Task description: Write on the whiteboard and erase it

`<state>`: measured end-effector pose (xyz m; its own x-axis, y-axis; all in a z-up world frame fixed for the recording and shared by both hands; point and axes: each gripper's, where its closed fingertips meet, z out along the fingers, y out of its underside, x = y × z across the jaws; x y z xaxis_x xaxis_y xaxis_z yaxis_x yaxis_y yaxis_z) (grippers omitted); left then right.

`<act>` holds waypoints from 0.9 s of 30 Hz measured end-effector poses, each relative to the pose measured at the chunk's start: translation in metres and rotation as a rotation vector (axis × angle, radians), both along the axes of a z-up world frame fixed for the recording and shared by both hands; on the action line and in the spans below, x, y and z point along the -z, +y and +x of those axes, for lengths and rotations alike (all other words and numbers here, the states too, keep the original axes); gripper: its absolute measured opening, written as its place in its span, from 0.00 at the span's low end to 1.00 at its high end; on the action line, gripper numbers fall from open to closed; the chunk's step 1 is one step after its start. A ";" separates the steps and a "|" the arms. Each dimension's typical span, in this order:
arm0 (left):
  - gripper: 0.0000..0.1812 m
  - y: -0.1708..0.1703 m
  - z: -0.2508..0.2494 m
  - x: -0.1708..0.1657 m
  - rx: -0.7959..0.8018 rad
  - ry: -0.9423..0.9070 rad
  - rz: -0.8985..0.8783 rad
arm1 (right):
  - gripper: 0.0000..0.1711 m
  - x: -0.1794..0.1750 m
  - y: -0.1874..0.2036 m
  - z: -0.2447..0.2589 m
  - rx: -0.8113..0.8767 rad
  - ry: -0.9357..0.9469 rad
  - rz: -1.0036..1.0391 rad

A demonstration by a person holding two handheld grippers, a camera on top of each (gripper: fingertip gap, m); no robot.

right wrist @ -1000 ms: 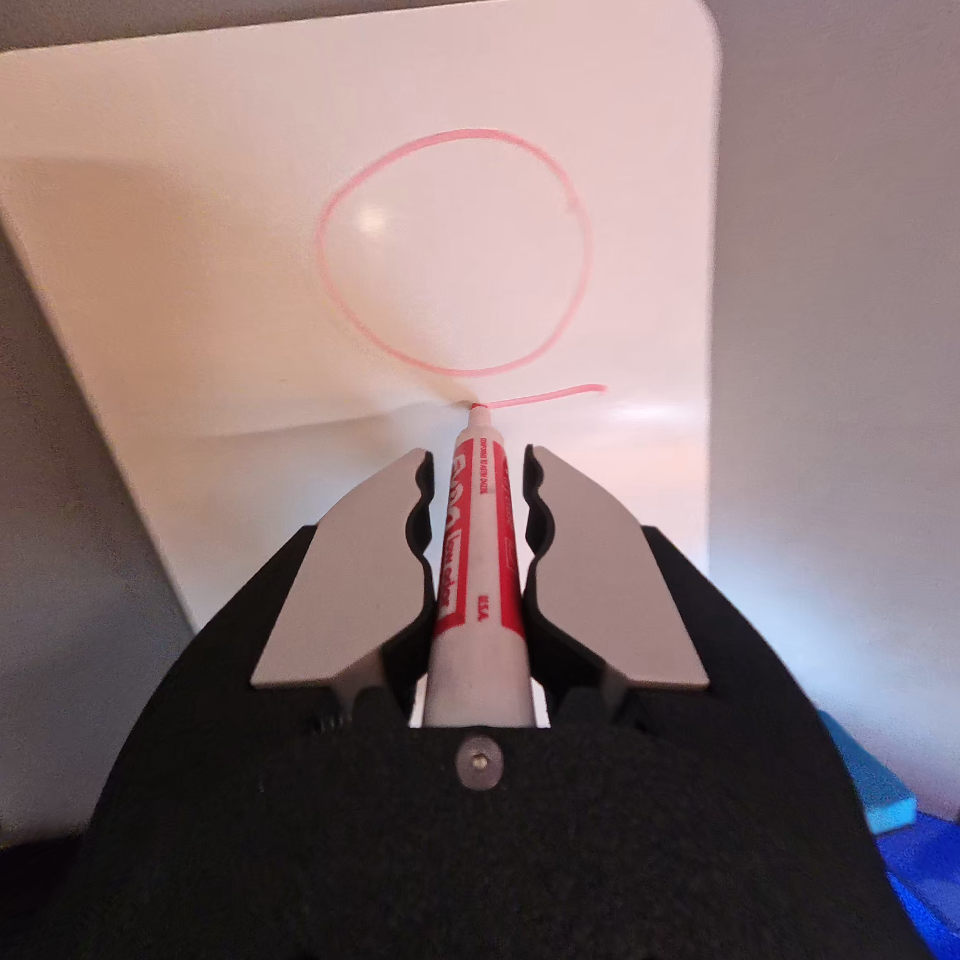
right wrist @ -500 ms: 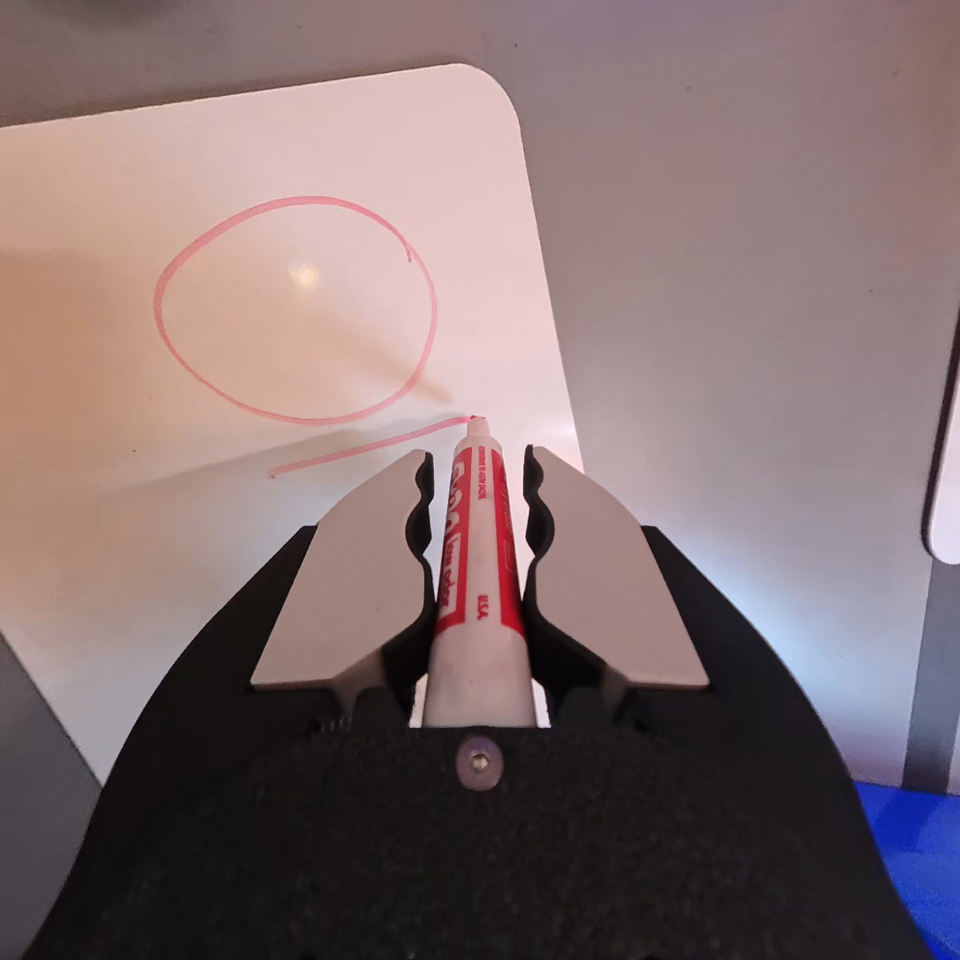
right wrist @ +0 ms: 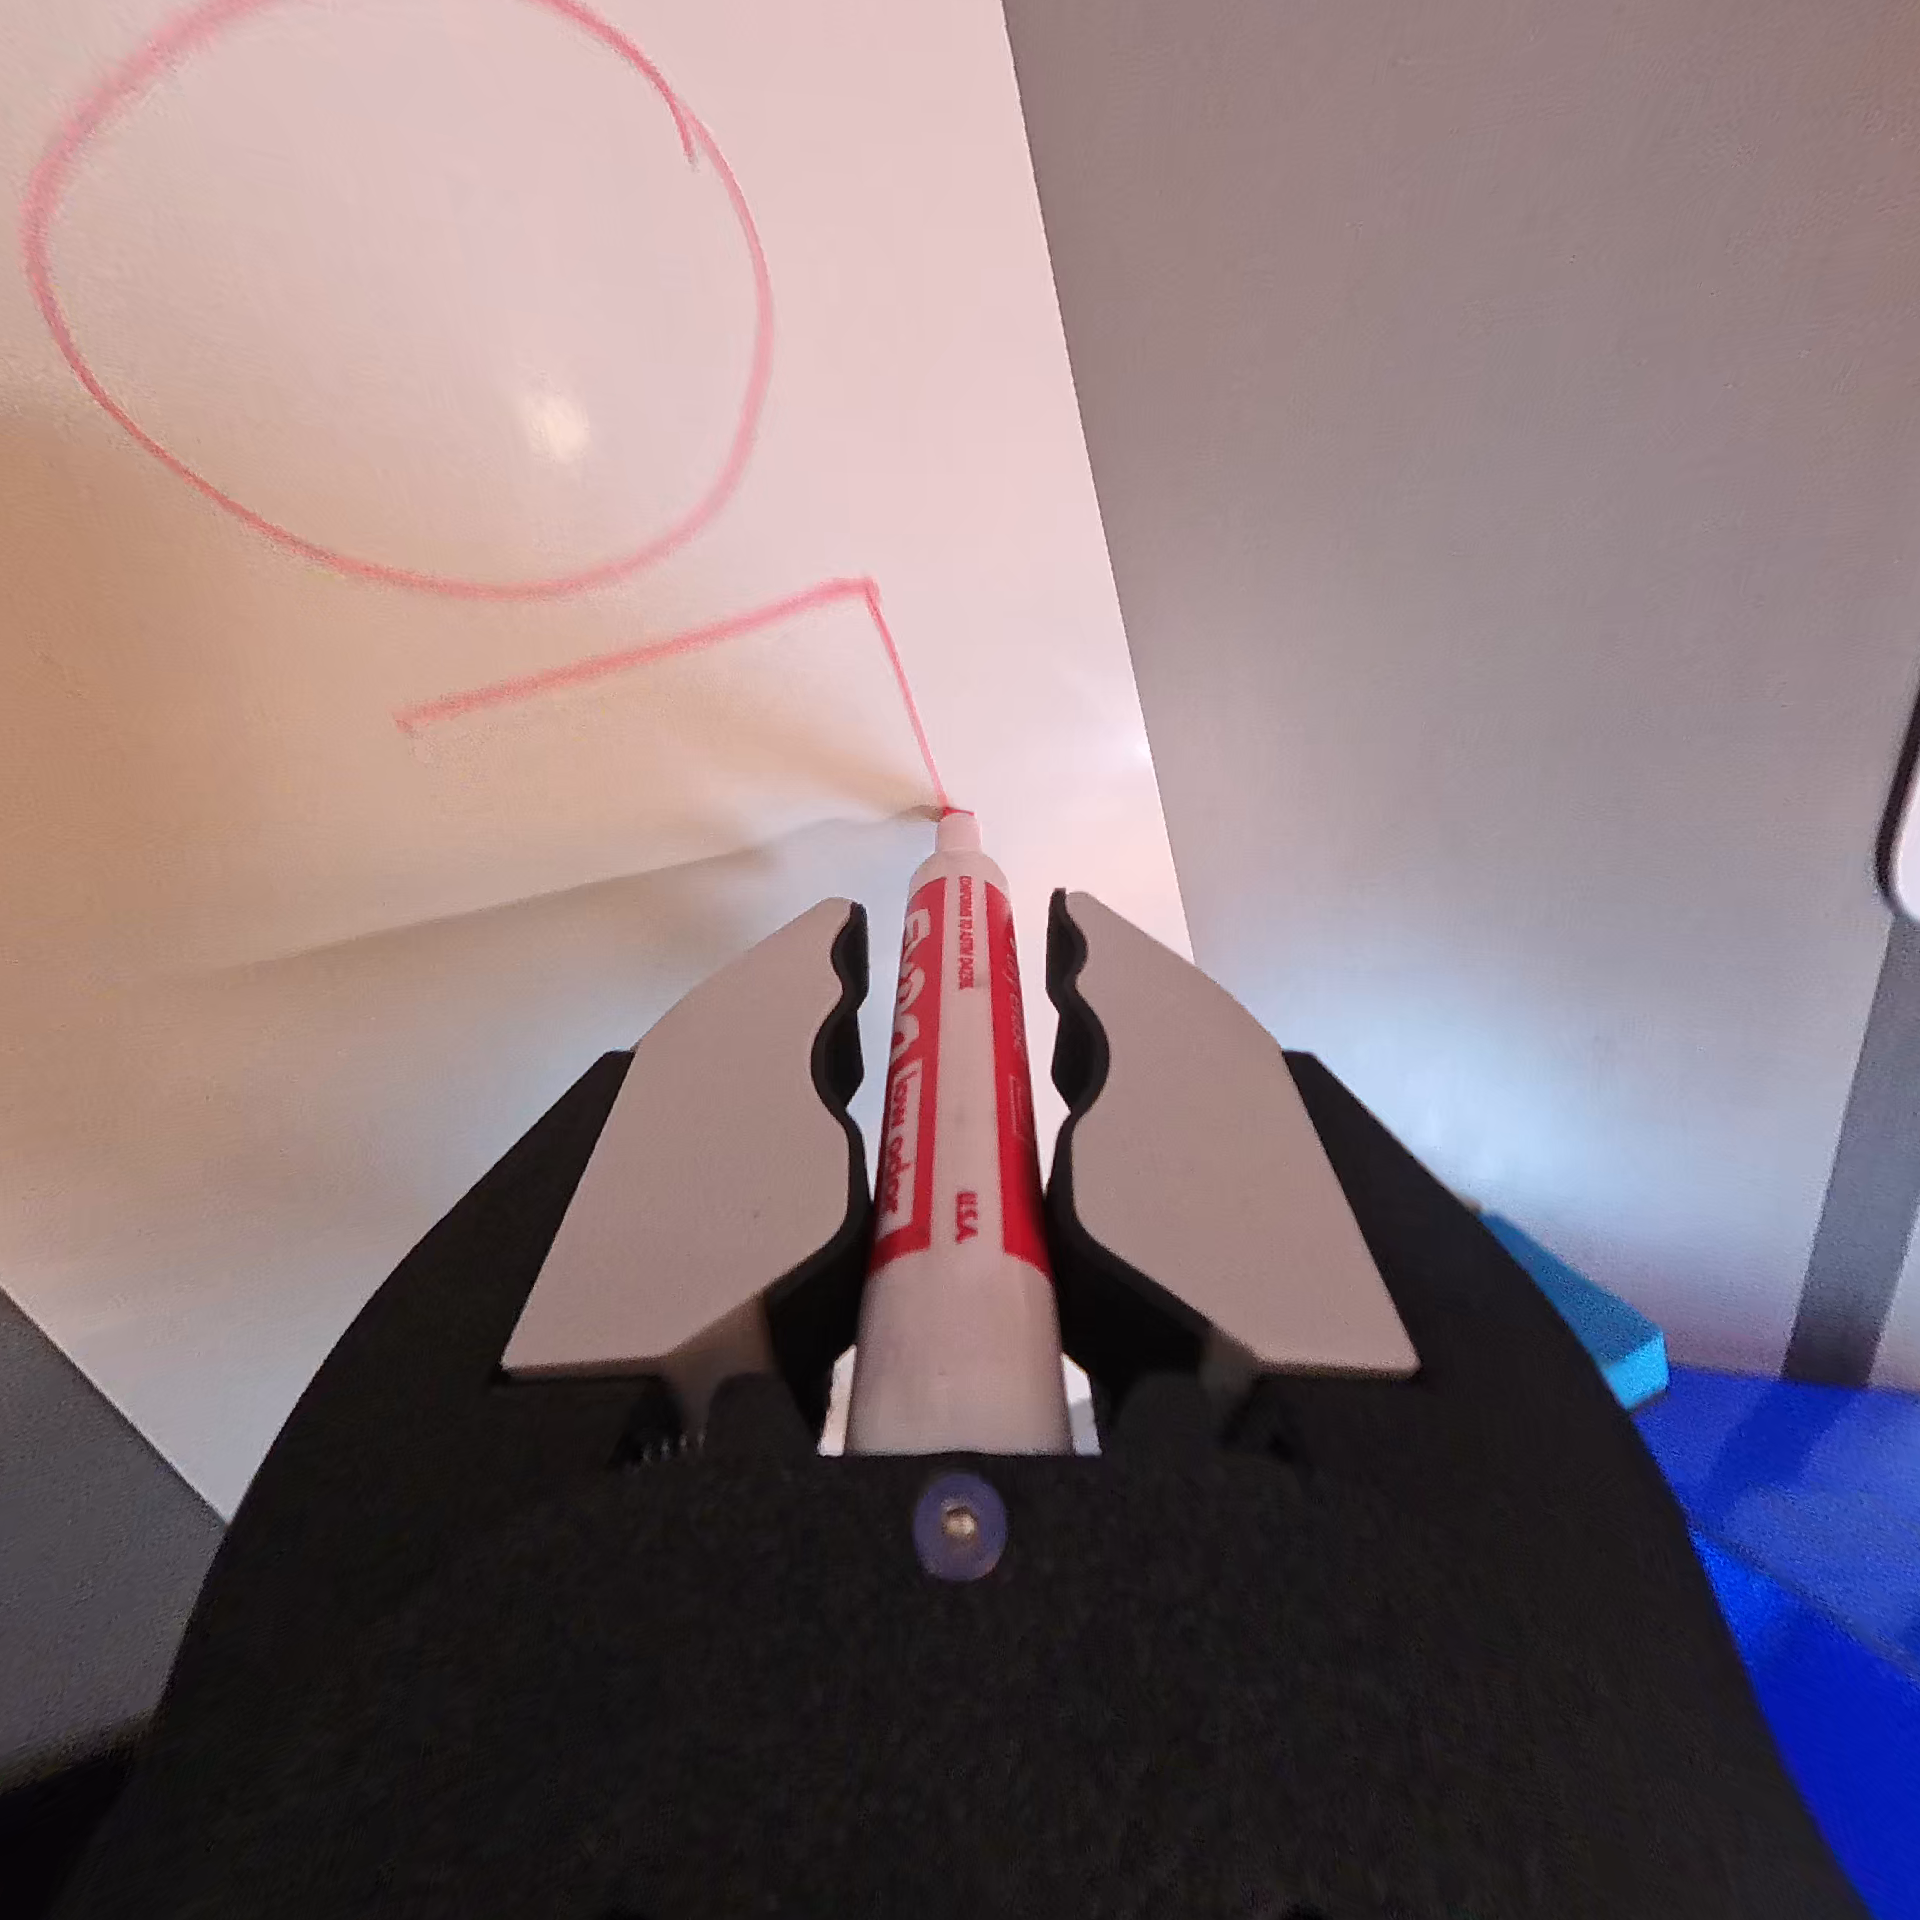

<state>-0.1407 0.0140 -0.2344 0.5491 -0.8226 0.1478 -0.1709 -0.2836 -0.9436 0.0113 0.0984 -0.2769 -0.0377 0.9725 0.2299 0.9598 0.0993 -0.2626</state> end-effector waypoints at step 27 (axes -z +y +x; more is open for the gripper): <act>0.11 -0.001 0.003 0.002 0.007 0.024 0.010 | 0.20 -0.002 -0.063 0.044 -0.015 -0.103 -0.062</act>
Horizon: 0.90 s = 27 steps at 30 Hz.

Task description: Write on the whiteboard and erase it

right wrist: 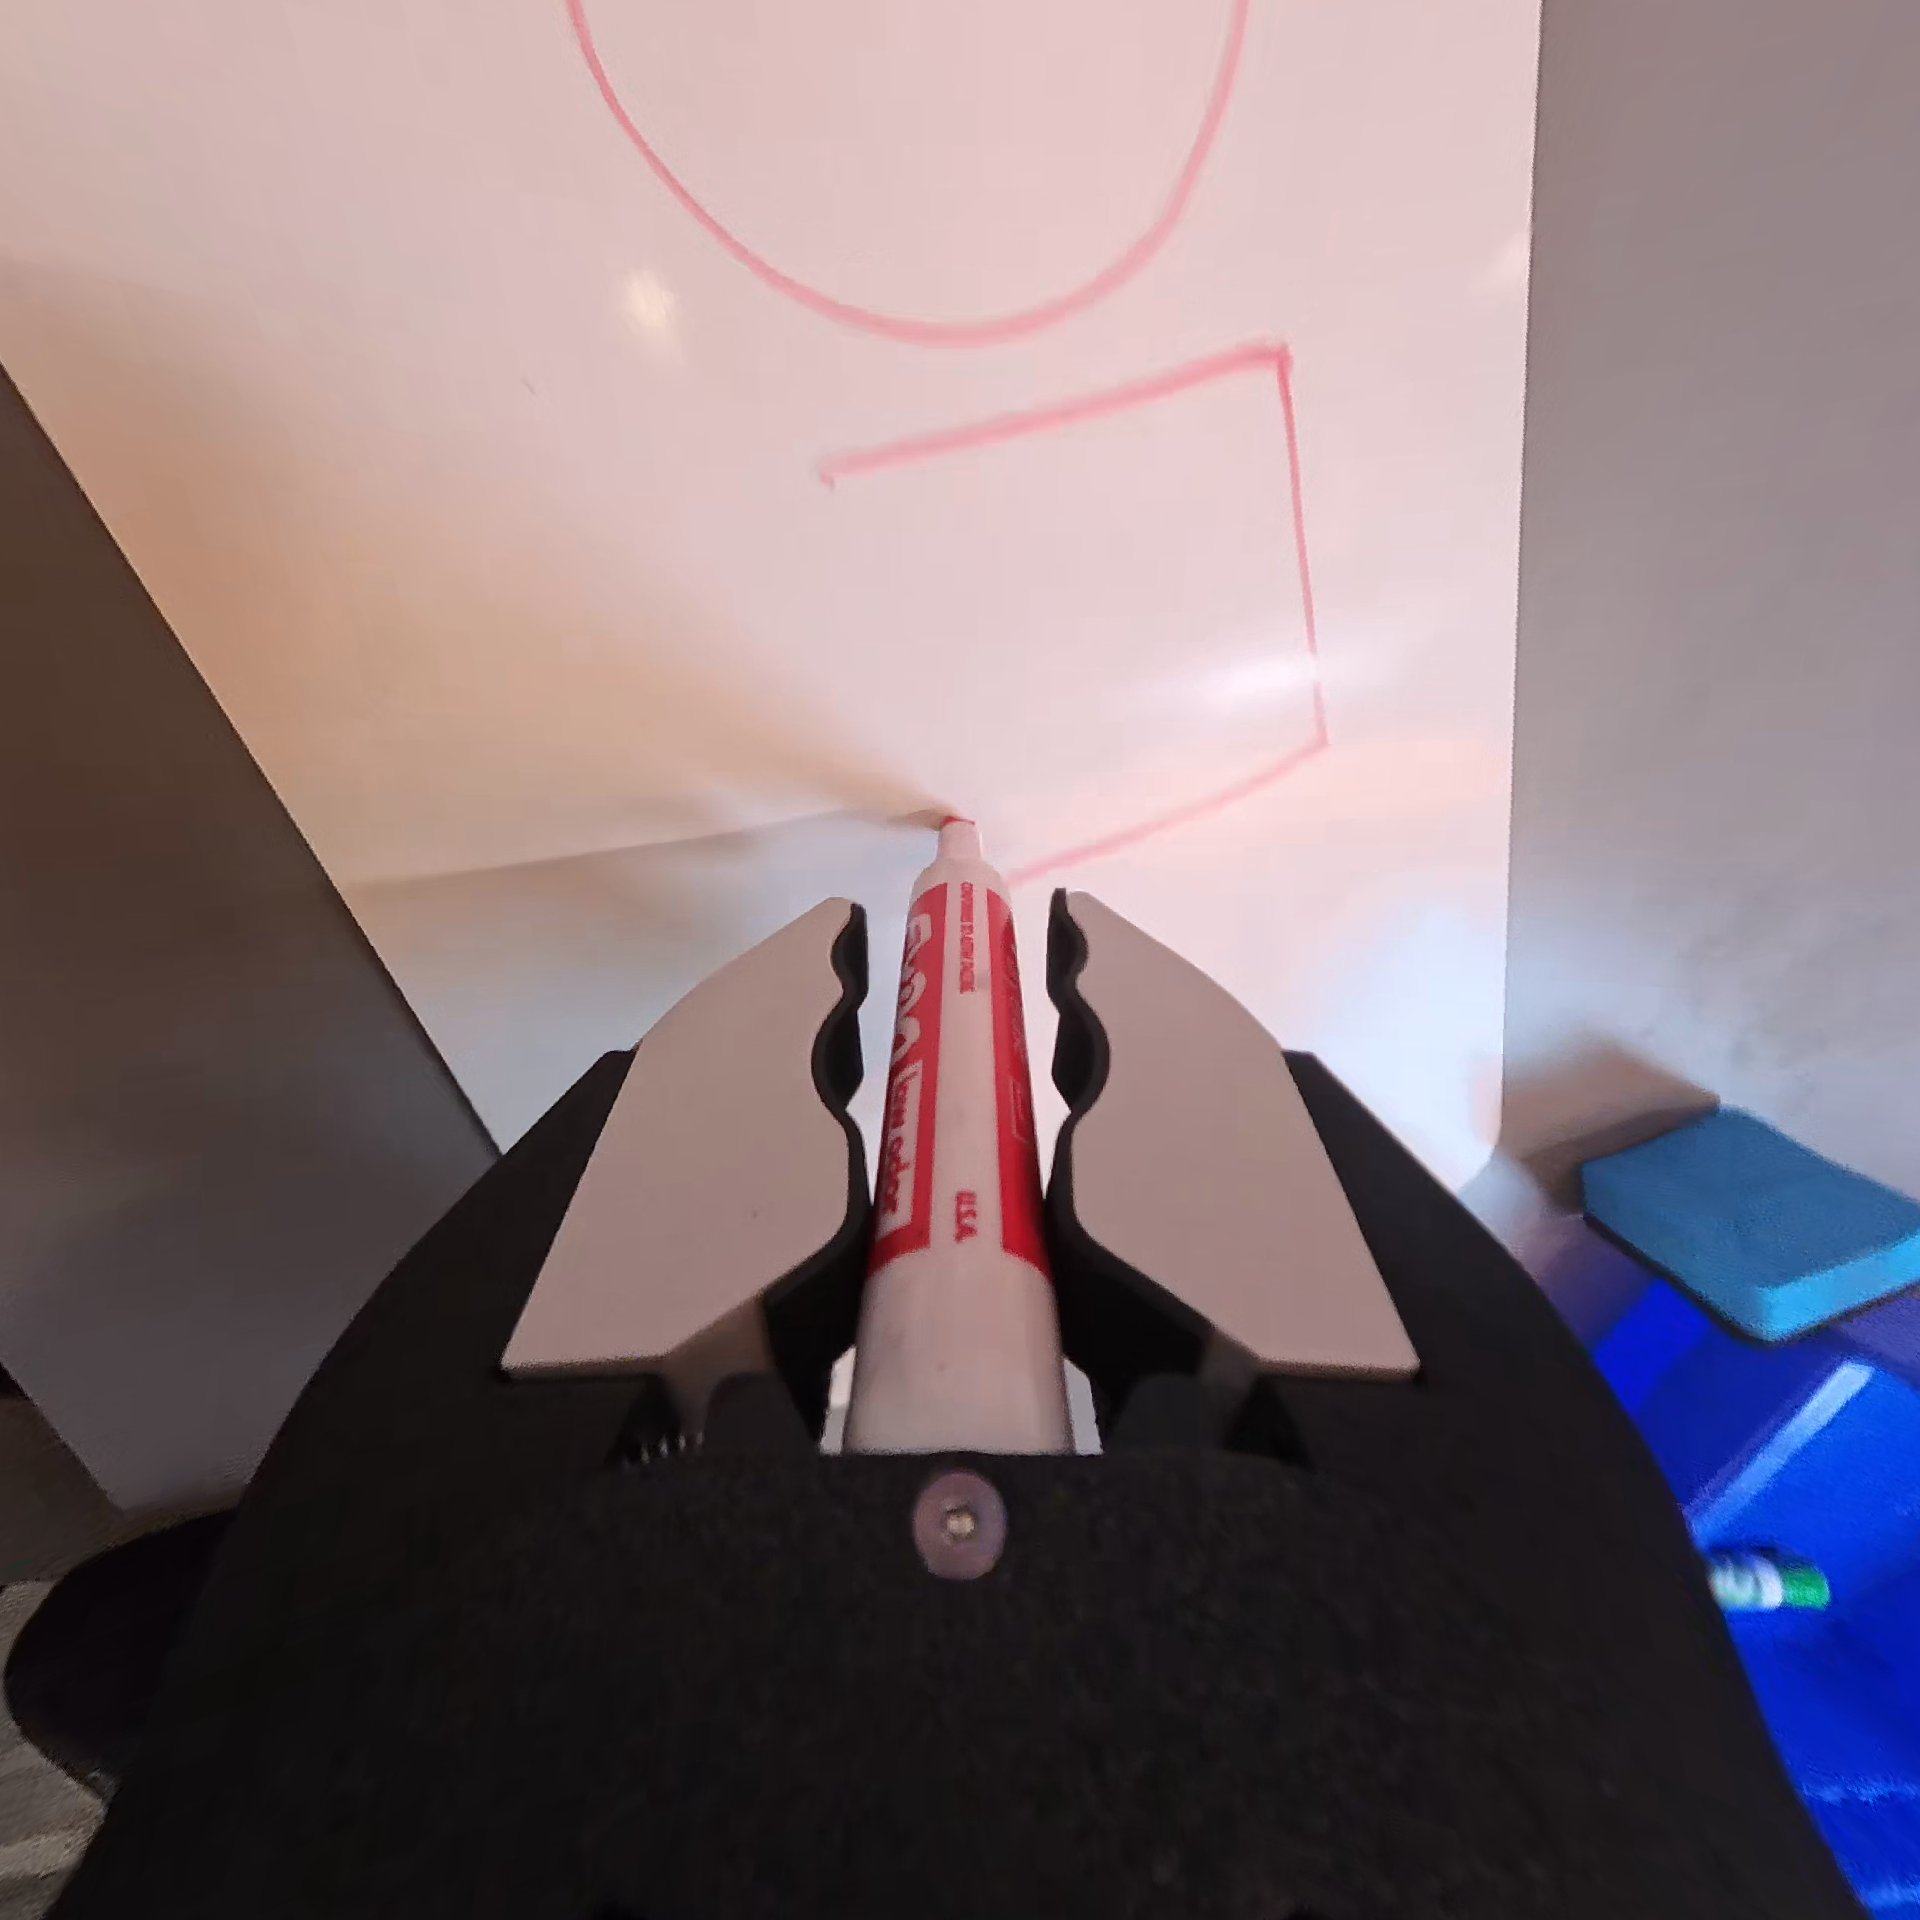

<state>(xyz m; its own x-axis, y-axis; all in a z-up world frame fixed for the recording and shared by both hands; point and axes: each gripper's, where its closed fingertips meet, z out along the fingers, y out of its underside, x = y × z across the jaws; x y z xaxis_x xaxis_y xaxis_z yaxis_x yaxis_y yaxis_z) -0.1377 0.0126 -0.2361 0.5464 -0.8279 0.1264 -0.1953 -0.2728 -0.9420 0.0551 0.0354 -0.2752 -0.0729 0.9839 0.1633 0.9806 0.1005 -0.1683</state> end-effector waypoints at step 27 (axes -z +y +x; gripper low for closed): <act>0.11 0.002 -0.001 0.000 -0.005 -0.007 -0.007 | 0.20 -0.020 0.045 0.027 0.183 0.251 0.054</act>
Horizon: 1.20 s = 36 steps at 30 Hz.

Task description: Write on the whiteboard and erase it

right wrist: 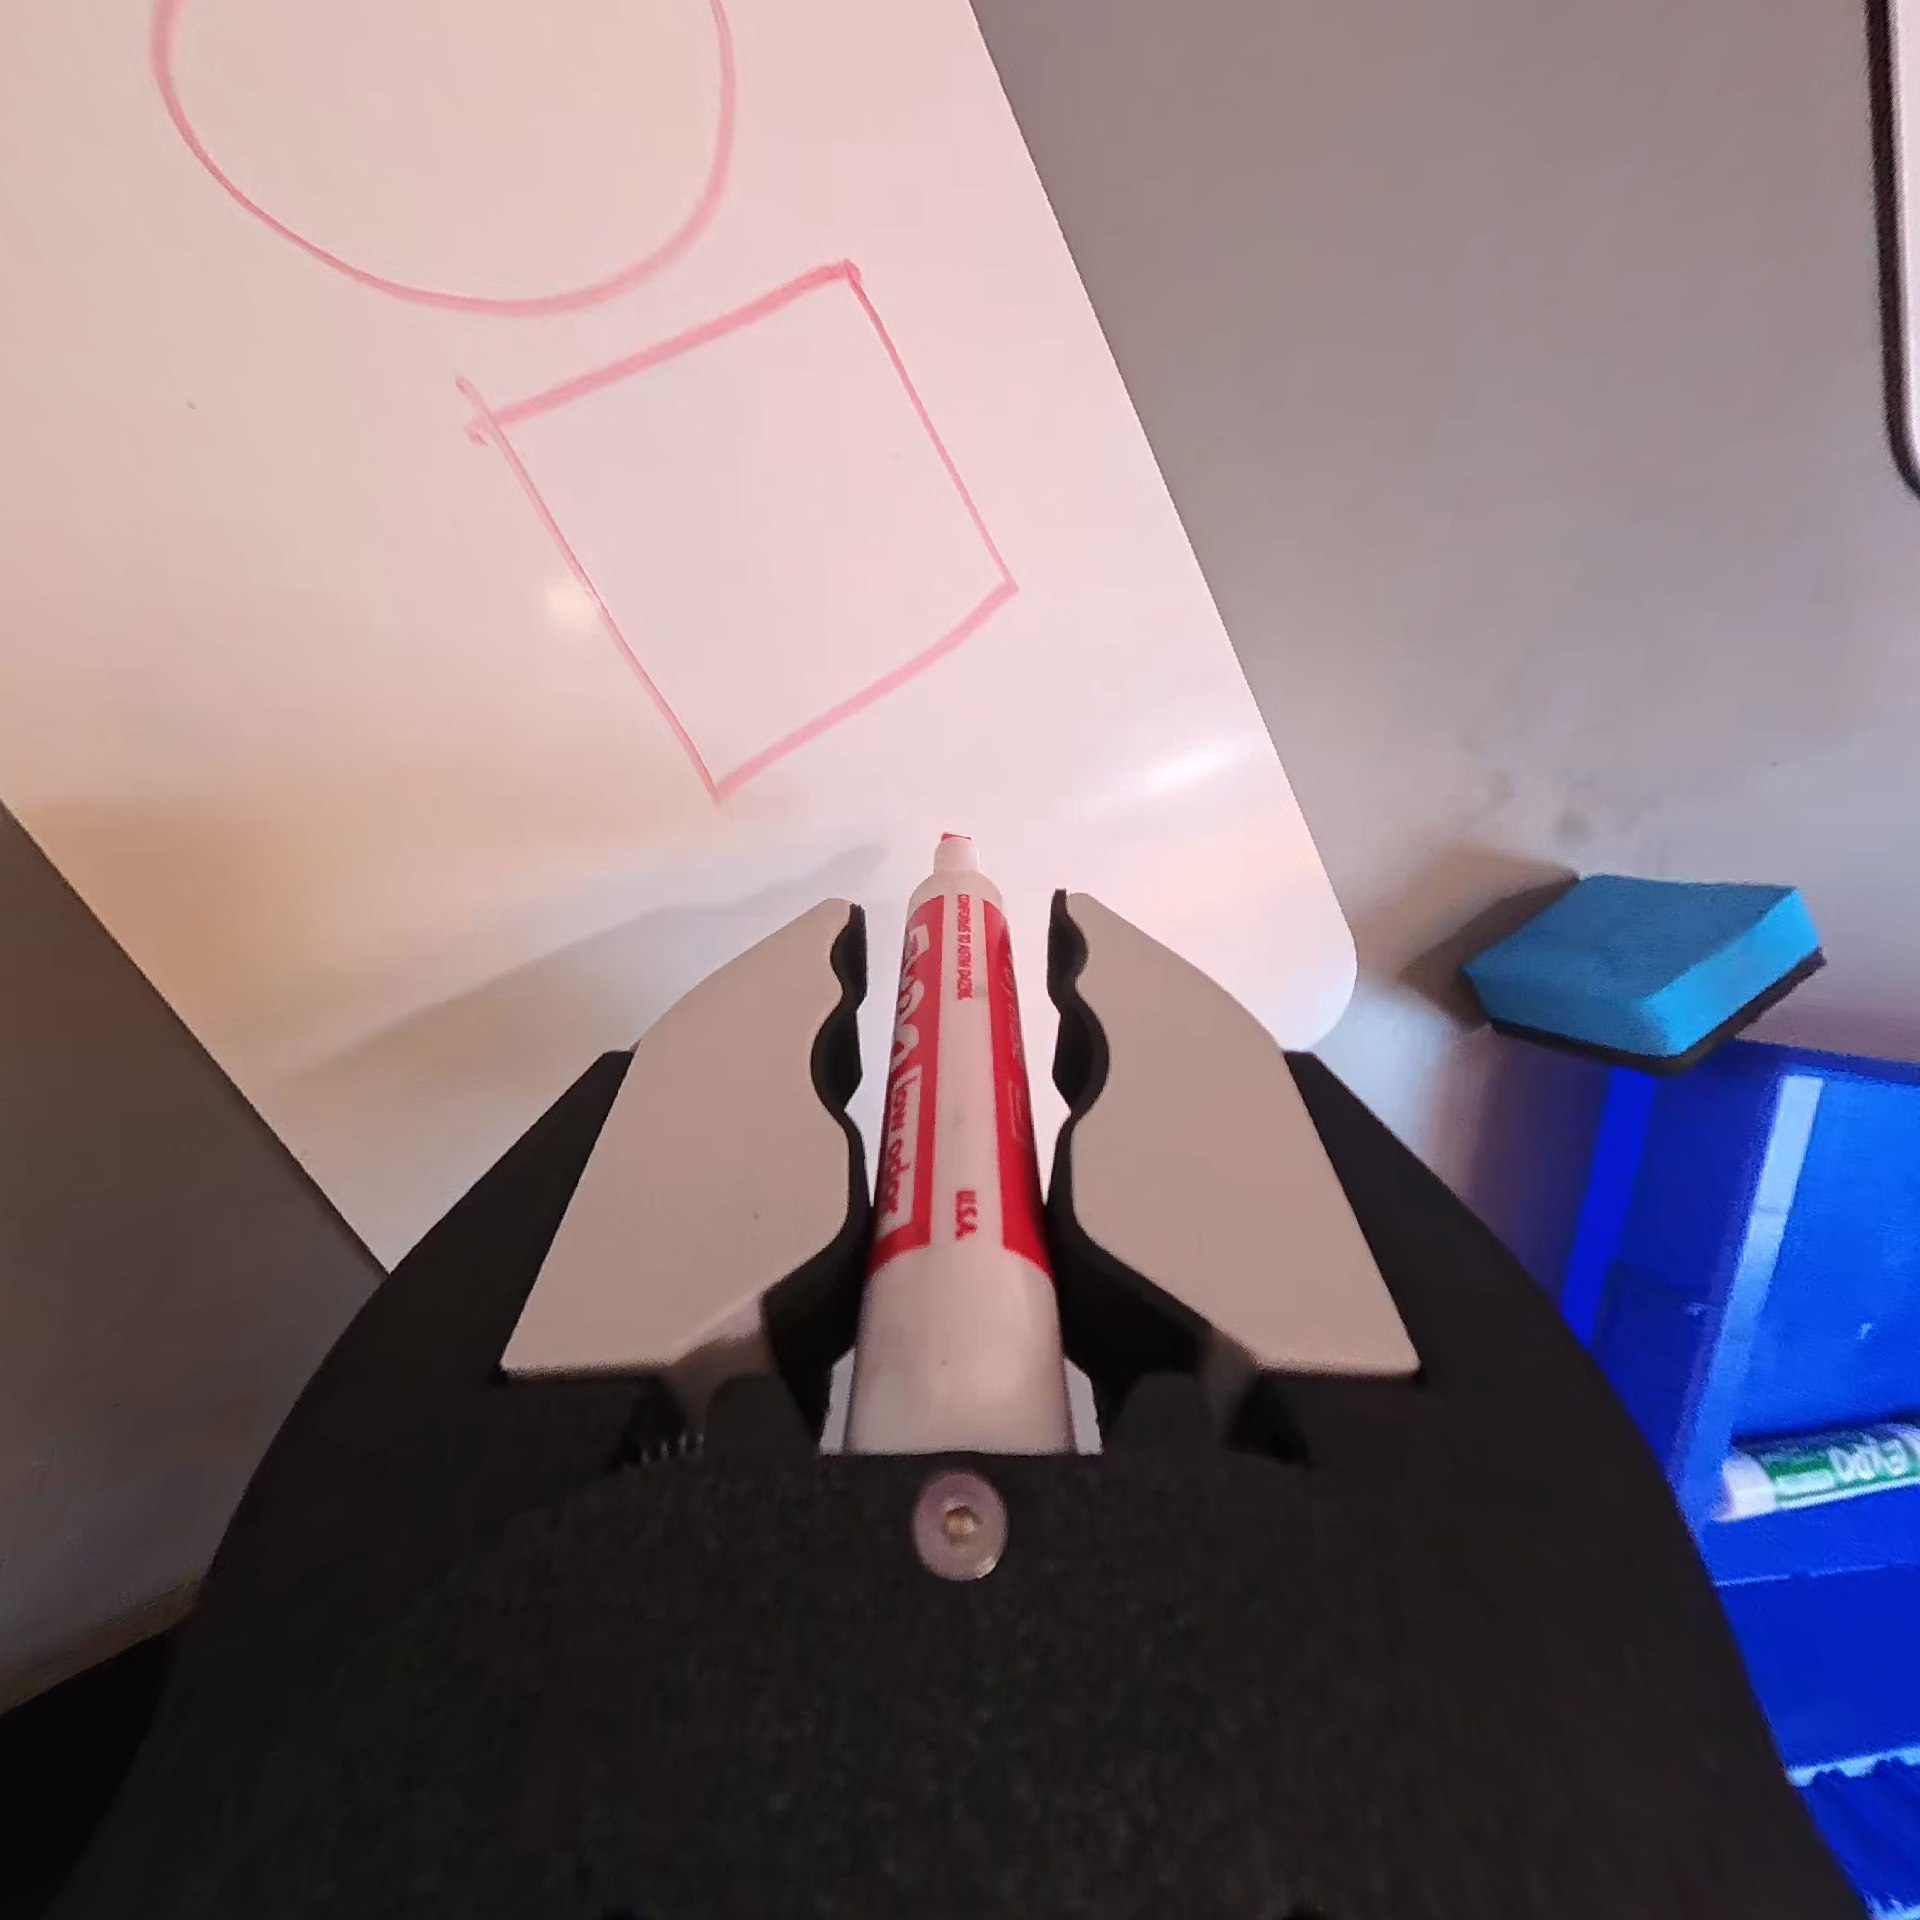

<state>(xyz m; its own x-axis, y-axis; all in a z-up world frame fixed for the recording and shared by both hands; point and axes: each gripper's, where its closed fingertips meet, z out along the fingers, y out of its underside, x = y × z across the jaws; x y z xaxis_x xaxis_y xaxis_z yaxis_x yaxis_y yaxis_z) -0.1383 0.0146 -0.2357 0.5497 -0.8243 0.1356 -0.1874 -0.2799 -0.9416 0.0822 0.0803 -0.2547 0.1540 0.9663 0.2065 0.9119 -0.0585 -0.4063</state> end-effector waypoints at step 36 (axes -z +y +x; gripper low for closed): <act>0.11 0.000 -0.001 0.000 0.002 -0.003 -0.004 | 0.20 0.010 0.024 -0.014 -0.097 -0.036 -0.036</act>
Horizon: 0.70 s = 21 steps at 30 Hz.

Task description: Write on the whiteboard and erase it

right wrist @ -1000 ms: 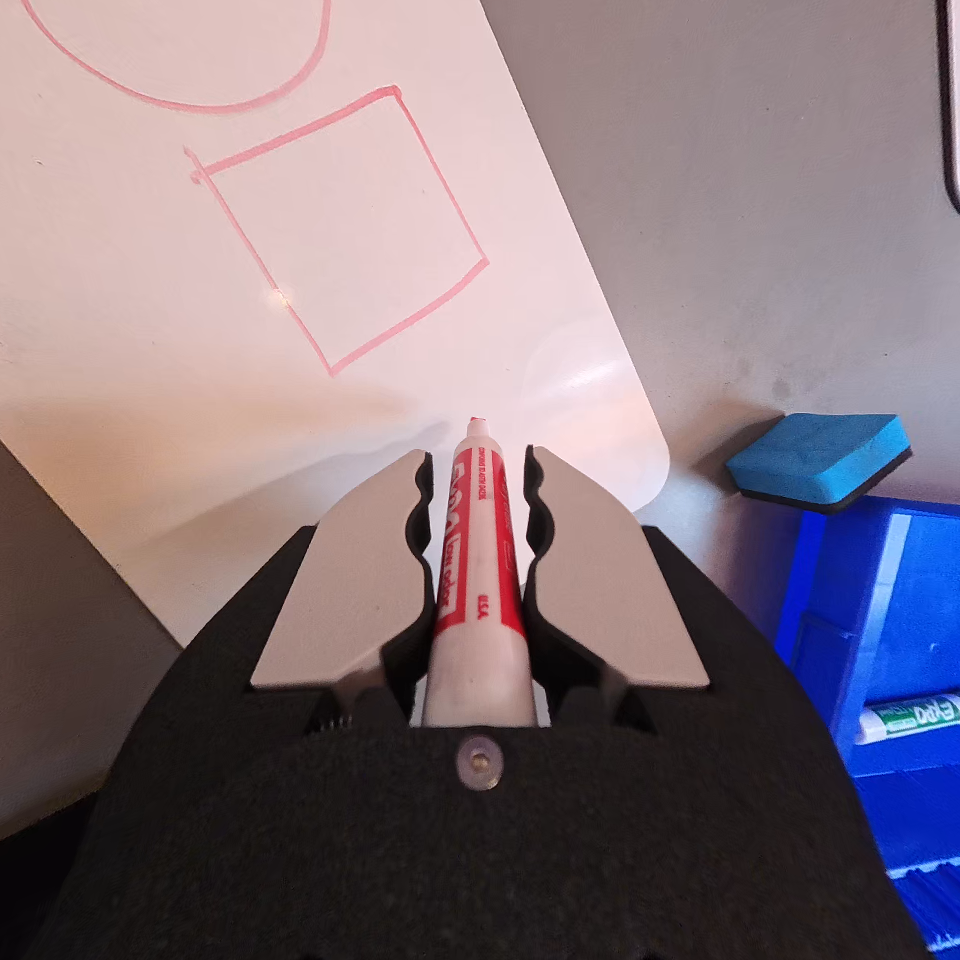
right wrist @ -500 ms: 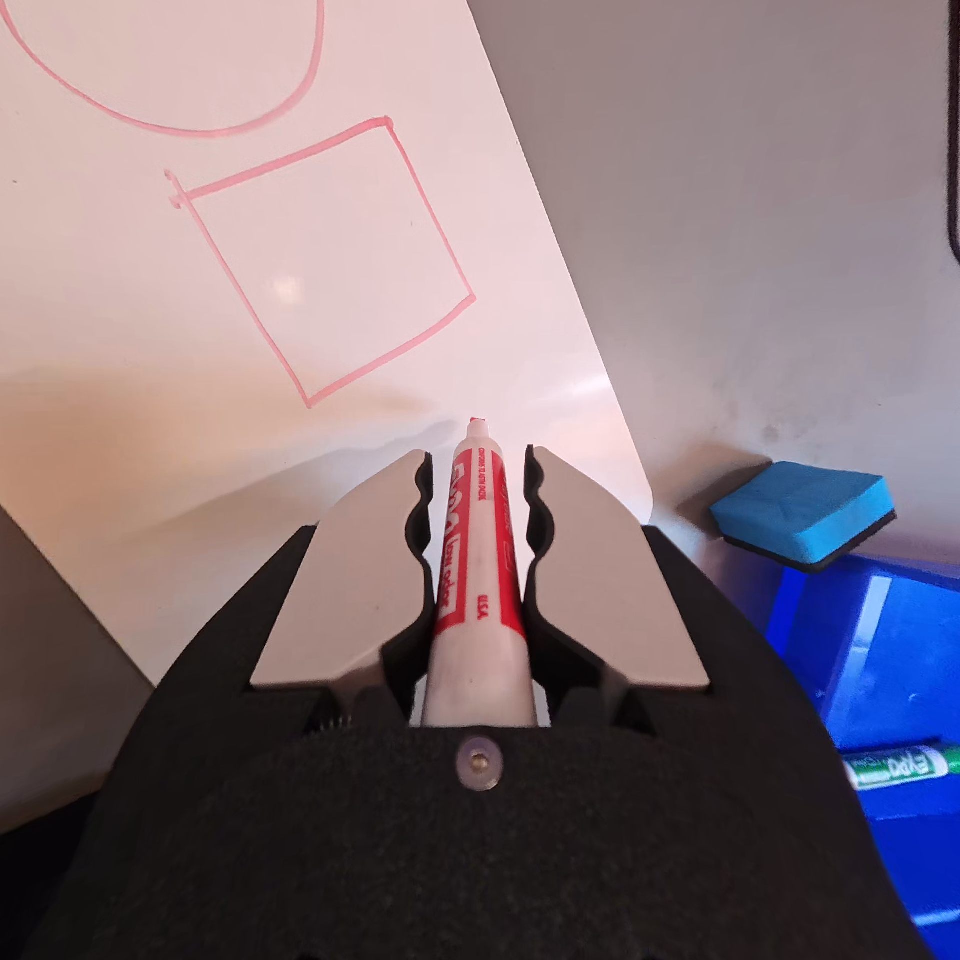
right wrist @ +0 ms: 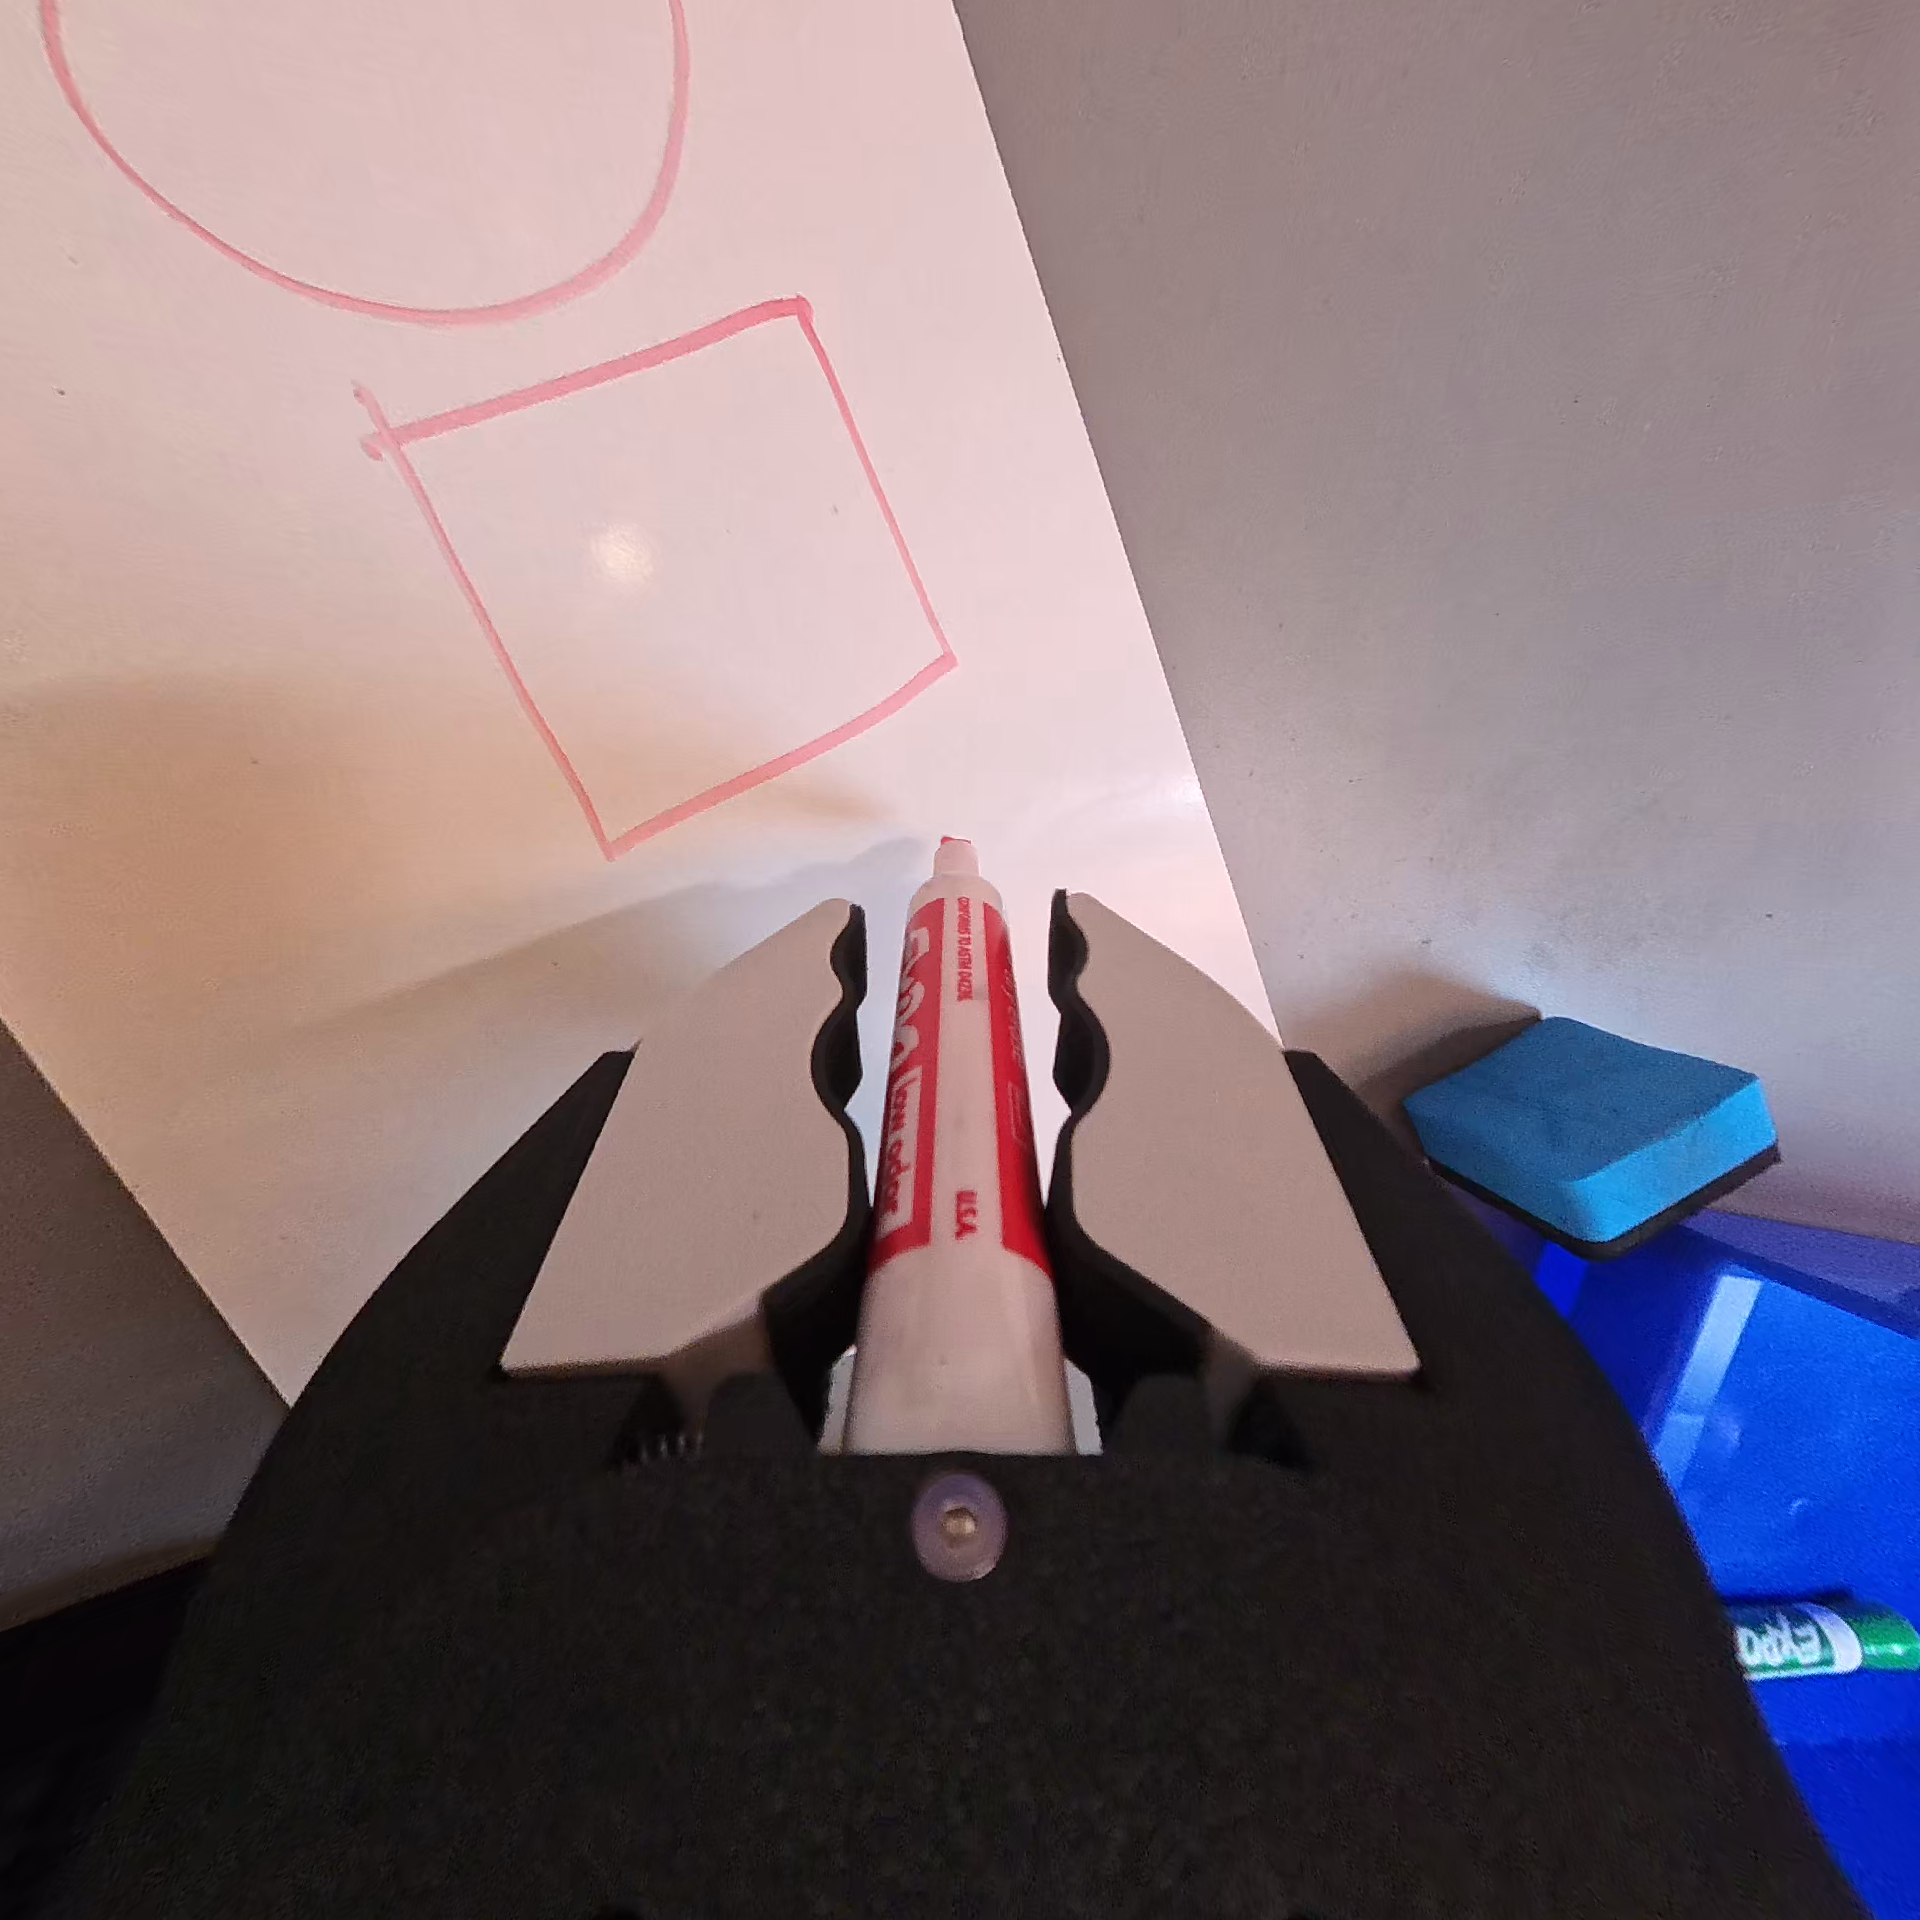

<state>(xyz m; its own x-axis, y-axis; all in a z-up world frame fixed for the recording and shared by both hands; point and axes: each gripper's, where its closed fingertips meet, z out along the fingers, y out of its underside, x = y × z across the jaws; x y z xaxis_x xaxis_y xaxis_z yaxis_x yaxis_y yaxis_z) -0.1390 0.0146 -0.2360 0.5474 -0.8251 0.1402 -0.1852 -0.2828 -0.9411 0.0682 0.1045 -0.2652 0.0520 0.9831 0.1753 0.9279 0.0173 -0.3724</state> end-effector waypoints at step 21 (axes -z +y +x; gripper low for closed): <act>0.11 0.000 -0.001 -0.001 -0.002 -0.012 -0.001 | 0.20 0.006 0.008 0.000 -0.011 -0.034 0.019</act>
<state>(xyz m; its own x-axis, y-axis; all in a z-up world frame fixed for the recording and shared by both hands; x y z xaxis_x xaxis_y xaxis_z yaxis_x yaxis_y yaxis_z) -0.1395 0.0150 -0.2347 0.5476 -0.8237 0.1472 -0.1737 -0.2840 -0.9429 0.0679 0.1128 -0.2708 0.0347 0.9801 0.1955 0.9397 0.0346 -0.3404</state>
